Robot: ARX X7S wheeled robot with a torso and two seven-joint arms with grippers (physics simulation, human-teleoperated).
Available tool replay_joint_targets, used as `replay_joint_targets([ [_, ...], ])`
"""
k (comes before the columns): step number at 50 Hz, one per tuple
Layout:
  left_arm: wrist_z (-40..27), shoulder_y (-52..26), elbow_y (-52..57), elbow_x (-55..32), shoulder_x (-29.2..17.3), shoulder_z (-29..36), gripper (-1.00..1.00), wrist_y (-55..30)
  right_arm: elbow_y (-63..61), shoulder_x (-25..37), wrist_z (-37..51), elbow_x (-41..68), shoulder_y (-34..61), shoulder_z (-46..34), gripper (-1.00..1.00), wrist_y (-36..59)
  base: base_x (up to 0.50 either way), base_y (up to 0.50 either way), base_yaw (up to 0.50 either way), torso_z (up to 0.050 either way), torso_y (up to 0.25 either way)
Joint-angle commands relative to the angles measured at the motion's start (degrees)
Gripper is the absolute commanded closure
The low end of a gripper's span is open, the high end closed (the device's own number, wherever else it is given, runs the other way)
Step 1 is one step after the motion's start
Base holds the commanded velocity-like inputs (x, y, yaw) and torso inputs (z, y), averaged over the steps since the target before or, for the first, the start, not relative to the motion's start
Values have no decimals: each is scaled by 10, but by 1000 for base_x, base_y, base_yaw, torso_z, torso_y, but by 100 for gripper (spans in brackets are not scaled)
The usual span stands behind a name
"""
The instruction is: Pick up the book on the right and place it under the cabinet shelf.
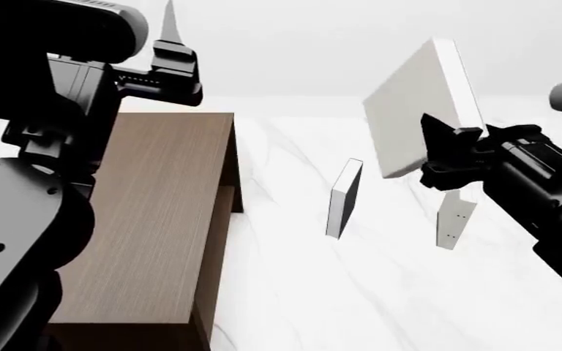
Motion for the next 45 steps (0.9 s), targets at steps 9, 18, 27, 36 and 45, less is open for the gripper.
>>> replay_joint_targets([
  [9,-2,4,-2,-3,1,5,-100,11,-34,-92,-35,30,-127,8,100,-68,0,0,0,0,2],
  [18,-6,-10,9,-14,2,-1,-100,-8,-34,-115,-65,3,-184,-21,100,-109,0,0,0,2,1],
  [27,-12,-47,24,-29,7,-10,-100,-39,-19,-128,-100,-37,-233,-53,100,-156,0,0,0,0,1],
  [36,-15,-53,33,-36,6,-12,-100,-48,3,-141,-124,-66,-270,-73,100,-196,0,0,0,0,1],
  [45,-15,-48,31,-37,3,-12,-100,-43,17,-158,-145,-85,-312,-99,100,-227,0,0,0,0,1],
])
